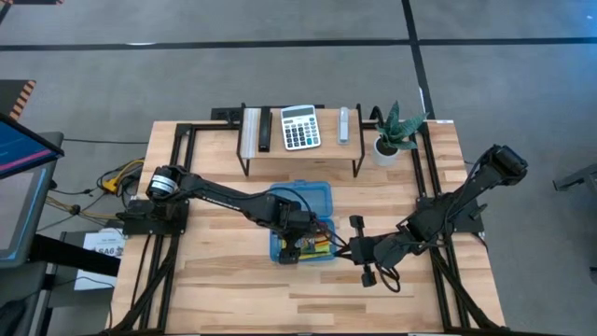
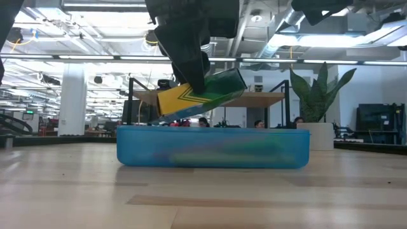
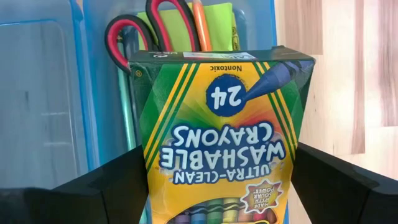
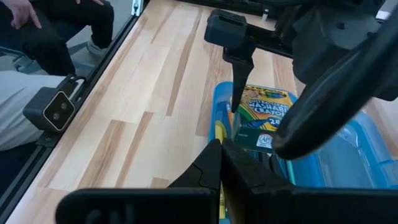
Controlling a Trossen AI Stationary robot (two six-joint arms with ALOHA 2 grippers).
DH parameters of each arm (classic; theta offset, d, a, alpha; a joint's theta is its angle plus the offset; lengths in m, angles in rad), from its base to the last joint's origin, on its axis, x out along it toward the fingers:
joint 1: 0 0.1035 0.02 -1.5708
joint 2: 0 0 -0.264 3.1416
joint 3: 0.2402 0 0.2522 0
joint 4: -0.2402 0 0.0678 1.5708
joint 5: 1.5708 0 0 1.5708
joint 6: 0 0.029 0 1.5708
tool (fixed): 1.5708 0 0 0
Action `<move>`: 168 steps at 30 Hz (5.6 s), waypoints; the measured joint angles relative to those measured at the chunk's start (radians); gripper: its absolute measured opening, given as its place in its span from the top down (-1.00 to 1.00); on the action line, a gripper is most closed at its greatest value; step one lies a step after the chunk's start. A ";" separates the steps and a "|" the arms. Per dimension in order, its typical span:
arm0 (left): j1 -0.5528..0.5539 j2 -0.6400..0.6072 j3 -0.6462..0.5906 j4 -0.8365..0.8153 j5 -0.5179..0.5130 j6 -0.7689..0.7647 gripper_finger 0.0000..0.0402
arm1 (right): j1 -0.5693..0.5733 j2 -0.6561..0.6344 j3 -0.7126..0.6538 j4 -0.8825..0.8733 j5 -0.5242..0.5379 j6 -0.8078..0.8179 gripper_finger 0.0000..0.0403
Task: Pack school essentials
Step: Put the crayon pack into the blue supply box, then close the blue supply box
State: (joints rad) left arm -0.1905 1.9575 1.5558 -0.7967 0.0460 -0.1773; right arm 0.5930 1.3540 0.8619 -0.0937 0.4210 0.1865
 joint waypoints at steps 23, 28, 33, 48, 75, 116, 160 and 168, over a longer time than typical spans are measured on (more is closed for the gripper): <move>-0.019 -0.012 0.000 -0.020 -0.010 0.023 -0.66 | 0.000 0.000 0.000 -0.003 0.000 0.008 0.84; -0.040 -0.062 0.000 -0.032 -0.075 0.026 -0.60 | 0.000 0.000 0.000 -0.010 0.000 0.008 0.84; -0.065 -0.086 -0.009 -0.016 -0.102 0.024 -0.53 | 0.003 0.000 0.000 -0.020 0.000 0.016 0.84; -0.008 -0.084 -0.154 0.067 -0.104 -0.051 -0.52 | -0.001 0.000 0.000 -0.028 0.000 0.026 0.84; -0.049 -0.094 -0.092 0.038 -0.092 0.024 -0.71 | 0.000 0.000 0.000 -0.034 0.000 0.043 0.84; -0.130 -0.669 -0.947 1.130 -0.357 -0.014 0.97 | -0.040 -0.030 -0.123 0.037 0.125 0.060 0.85; 0.164 -0.639 -1.445 1.487 -0.425 -0.331 0.98 | -0.698 0.217 -0.509 0.577 -0.135 0.279 0.92; 0.214 -0.460 -1.358 1.485 -0.355 -0.381 0.98 | -0.737 0.306 -0.433 0.583 -0.182 0.249 0.95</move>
State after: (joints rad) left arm 0.0231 1.4977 0.1979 0.6881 -0.3094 -0.5581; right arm -0.1440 1.6600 0.4291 0.4896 0.2390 0.4350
